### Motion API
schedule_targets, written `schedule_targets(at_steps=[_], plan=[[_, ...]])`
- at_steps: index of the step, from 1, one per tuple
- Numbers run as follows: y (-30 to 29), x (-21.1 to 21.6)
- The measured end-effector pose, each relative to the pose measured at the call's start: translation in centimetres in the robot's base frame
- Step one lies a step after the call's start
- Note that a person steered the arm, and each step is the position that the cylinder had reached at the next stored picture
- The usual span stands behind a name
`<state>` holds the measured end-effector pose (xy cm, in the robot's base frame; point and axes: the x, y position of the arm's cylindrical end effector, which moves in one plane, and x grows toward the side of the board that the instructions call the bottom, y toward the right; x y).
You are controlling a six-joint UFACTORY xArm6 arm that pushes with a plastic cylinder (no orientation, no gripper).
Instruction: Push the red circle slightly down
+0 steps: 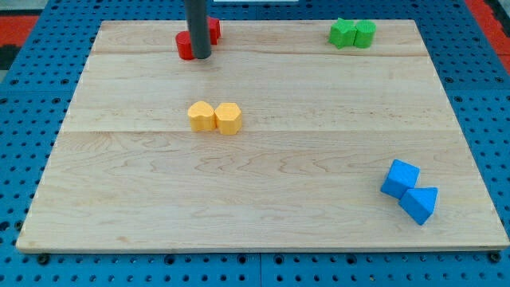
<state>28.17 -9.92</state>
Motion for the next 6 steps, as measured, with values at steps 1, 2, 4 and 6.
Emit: schedule_targets(at_steps=[1,2,4,6], plan=[[0.4,2.9],[-10.6,3.0],[-6.8,-4.9],[-2.2,-3.5]])
